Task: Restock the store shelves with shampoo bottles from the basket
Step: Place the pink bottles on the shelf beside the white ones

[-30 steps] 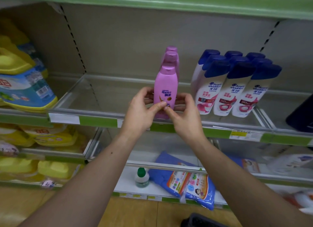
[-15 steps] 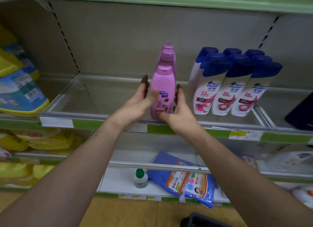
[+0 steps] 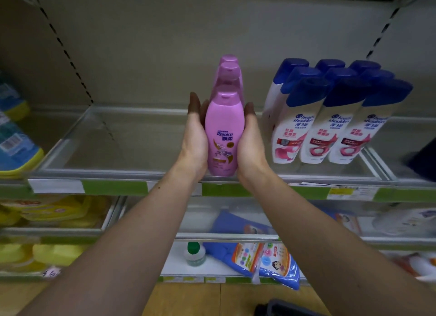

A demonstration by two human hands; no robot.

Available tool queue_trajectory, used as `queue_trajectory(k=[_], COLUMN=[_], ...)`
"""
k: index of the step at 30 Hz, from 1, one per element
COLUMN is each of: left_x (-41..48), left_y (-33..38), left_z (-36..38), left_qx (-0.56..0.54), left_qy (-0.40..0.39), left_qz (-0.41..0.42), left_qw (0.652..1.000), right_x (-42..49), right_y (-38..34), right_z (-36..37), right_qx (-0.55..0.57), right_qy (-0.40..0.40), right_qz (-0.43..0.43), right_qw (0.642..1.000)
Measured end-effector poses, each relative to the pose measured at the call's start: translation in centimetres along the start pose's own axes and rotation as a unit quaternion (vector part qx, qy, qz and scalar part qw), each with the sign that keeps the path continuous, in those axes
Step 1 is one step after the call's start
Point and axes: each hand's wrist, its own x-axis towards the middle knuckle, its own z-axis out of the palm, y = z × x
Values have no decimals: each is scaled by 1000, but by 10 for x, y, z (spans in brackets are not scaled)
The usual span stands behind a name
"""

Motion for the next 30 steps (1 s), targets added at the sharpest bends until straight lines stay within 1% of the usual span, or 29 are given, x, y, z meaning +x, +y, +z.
queue_trajectory(k=[4, 7, 10, 18, 24, 28, 30], left_x=[-4, 0, 7, 22, 29, 27, 25], left_y=[2, 0, -1, -10, -15, -13, -13], left_z=[6, 9, 14, 34, 30, 30, 29], left_qx=[-63, -107, -114, -134, -118, -104, -76], left_qy=[-28, -28, -27, -31, -48, -35, -26], left_qz=[-32, -41, -25, -16, -6, 1, -1], left_qw=[997, 993, 993, 990, 992, 994, 997], right_x=[6, 9, 13, 29, 29, 23, 19], right_y=[2, 3, -2, -12, -13, -14, -14], right_z=[0, -1, -3, -18, -18, -19, -19], right_qx=[46, 44, 47, 138, 128, 103, 74], right_qy=[-19, -22, -18, 9, 3, 7, 20], right_qz=[16, 14, -4, -2, -8, -10, -5], right_qw=[999, 999, 999, 990, 992, 995, 997])
